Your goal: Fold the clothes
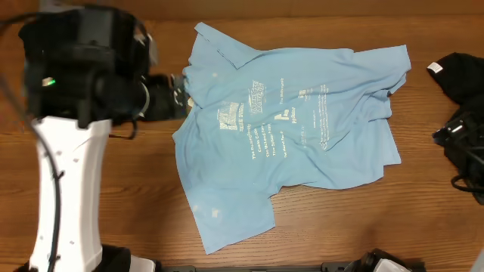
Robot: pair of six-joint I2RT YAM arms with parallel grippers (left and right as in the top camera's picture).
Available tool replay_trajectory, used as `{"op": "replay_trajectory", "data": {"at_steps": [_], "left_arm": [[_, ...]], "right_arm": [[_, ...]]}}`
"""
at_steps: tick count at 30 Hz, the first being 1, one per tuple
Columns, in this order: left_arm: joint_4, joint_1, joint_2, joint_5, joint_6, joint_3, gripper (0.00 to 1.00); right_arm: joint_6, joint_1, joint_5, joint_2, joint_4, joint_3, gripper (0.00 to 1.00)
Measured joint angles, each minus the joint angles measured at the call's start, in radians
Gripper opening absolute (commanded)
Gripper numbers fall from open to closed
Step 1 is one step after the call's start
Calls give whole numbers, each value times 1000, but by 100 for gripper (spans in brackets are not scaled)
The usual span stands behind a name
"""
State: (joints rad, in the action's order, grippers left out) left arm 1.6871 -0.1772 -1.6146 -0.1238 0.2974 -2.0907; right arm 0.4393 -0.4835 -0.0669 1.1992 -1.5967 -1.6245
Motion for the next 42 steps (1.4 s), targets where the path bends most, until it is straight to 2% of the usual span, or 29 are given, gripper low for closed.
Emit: {"op": "replay_trajectory", "data": {"at_steps": [6, 12, 22, 26, 30, 37, 42], "left_arm": [[-58, -5, -2, -19, 18, 327, 93], [-203, -6, -3, -51, 40, 617, 92], [-424, -58, -3, -111, 118, 1003, 93], [-499, -59, -3, -130, 146, 1094, 98], [-578, -59, -3, -135, 161, 1160, 99], [-617, -59, -78, -123, 183, 1175, 96], [-667, -59, -144, -114, 194, 1176, 90]], "right_arm": [[-2, 0, -37, 30, 149, 209, 100], [-2, 0, -76, 66, 285, 383, 100], [-3, 0, -121, 172, 385, 436, 100], [-3, 0, -128, 219, 389, 436, 100], [-2, 1, -137, 262, 391, 437, 100], [-3, 39, -166, 293, 417, 437, 100], [-3, 69, -169, 293, 425, 437, 100]]}}
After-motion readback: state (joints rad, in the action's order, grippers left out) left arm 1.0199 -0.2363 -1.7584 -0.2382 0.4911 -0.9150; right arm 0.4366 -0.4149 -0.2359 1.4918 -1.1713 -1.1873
